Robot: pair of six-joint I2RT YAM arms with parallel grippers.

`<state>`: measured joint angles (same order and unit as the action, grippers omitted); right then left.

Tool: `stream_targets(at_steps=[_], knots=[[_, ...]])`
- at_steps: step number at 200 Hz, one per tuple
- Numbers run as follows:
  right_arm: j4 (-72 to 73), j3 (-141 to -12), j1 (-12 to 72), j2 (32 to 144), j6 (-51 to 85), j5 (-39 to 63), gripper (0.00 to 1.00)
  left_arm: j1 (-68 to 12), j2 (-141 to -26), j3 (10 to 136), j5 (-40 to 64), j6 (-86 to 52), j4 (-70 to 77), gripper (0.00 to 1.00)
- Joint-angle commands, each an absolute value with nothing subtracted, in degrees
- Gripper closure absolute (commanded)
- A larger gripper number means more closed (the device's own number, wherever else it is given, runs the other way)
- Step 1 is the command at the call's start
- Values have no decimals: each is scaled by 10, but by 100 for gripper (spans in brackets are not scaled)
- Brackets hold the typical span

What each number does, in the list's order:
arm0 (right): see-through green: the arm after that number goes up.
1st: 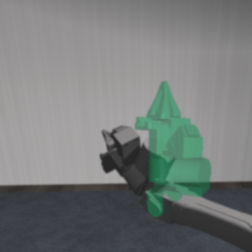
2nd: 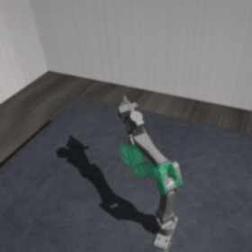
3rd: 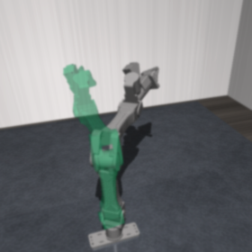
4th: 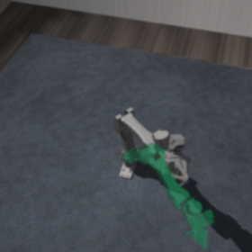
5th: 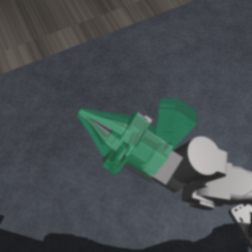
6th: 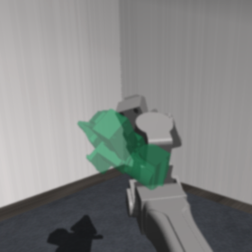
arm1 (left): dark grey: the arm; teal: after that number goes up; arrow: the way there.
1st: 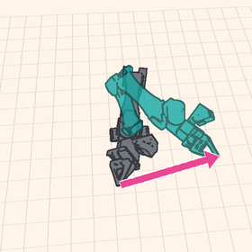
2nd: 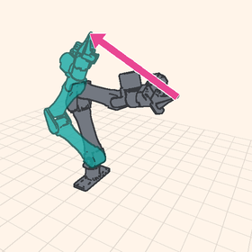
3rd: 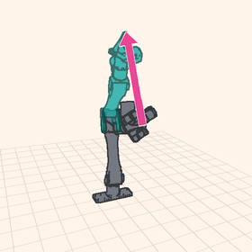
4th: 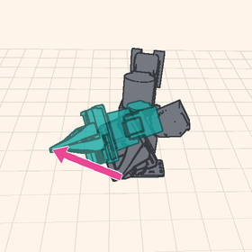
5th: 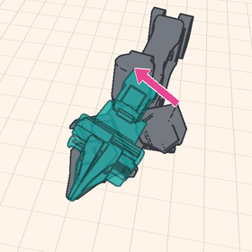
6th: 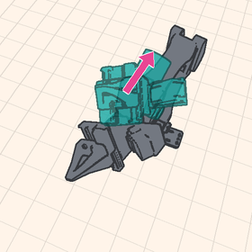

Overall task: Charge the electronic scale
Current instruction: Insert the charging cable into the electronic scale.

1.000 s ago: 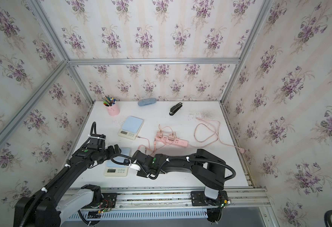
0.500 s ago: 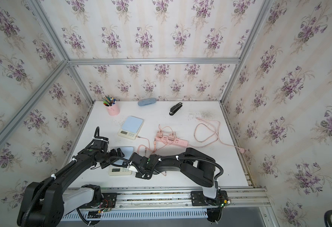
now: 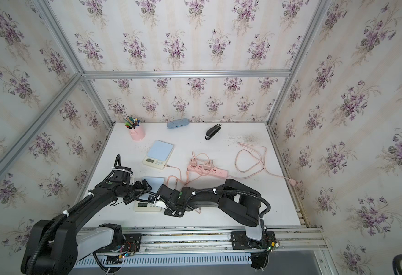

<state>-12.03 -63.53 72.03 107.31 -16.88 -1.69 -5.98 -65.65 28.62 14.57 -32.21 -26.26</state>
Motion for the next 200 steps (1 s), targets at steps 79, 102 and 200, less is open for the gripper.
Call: stream_targets(at_steps=[79, 102, 200], knots=[[-67, -608, 722, 1050, -161, -16, 100, -60, -642, 275, 139, -337, -288, 8], [-66, -598, 722, 1045, -162, -46, 100, -60, -634, 273, 135, -339, -294, 8], [-53, -581, 743, 1043, -196, -96, 100, -61, -621, 275, 153, -352, -307, 9]])
